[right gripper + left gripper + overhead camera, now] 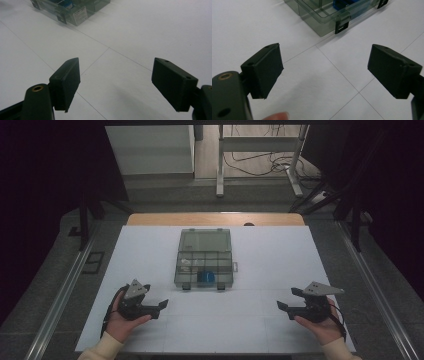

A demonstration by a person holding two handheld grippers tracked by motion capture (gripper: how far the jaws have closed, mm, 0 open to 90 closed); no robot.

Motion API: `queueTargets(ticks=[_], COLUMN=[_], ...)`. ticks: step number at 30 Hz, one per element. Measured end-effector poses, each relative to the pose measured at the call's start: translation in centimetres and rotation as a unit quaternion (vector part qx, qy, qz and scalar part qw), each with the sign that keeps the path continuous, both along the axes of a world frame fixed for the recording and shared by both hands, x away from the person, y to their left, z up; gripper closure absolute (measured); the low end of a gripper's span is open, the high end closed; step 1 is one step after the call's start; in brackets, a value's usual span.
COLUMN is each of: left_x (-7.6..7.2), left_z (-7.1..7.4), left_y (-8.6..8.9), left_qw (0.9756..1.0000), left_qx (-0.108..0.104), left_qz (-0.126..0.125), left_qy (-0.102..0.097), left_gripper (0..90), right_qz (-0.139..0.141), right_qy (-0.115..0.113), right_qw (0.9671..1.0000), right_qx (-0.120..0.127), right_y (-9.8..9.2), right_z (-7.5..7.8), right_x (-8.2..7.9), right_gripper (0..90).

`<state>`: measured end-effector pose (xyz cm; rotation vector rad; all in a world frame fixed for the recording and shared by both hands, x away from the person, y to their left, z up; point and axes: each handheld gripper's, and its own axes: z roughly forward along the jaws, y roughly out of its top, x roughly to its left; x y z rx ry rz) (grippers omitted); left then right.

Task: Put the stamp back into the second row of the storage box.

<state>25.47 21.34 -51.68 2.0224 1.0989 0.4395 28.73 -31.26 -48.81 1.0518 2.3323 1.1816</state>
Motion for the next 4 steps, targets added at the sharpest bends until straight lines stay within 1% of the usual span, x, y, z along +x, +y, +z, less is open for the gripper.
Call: queueTargets(ticks=[2, 4], left_x=[-0.01, -0.04], left_z=[-0.01, -0.01], left_y=[-0.02, -0.06], left_qw=[1.0, 1.0], left_qx=[0.001, 0.001], left_qz=[0.0, -0.001], left_qy=[0.0, 0.001], left_gripper=[12.8, 12.8], right_qz=[0.001, 0.004], right_qy=[-0.002, -0.003], right_qw=[1.0, 1.0], right_qx=[0.002, 0.0], right_y=[-0.03, 0.0], right_z=[-0.05, -0.12], right_x=[0.03, 0.04], right_gripper=[22.9, 22.8])
